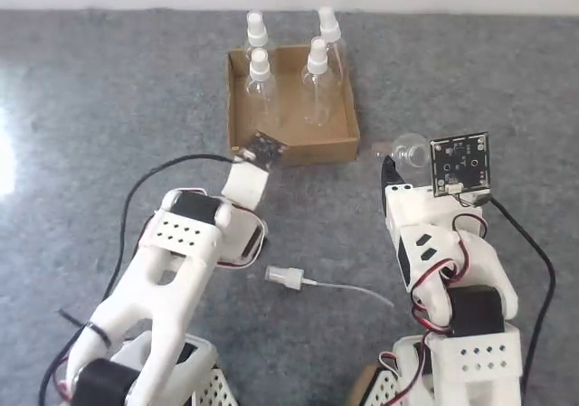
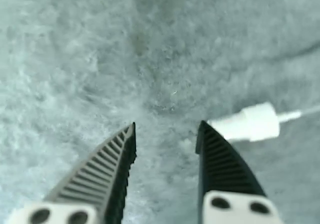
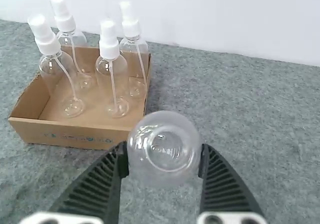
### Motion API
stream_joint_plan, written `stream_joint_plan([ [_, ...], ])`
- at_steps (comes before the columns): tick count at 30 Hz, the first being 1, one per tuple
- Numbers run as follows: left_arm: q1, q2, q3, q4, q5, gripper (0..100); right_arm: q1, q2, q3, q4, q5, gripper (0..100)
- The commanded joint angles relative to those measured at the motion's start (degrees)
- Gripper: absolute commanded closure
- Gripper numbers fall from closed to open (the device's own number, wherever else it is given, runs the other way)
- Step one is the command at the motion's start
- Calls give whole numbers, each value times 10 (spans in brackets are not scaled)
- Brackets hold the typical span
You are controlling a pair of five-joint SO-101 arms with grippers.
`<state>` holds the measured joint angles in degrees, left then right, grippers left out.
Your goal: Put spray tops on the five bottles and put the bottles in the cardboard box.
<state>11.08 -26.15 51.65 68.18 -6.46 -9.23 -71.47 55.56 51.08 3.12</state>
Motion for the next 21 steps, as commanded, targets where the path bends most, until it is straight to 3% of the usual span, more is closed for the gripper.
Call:
stream_joint_plan([
  [1,2,-3,-36,2,109,860,10,-11,-6,-15,-7,924],
  [7,3,-3,-36,1,226,916,10,-11,-6,-15,-7,924],
  [14,50,-3,-41,5,338,987,10,-11,-6,-15,-7,924],
  [21,105,-3,-51,62,468,985,10,-11,-6,-15,-6,924],
])
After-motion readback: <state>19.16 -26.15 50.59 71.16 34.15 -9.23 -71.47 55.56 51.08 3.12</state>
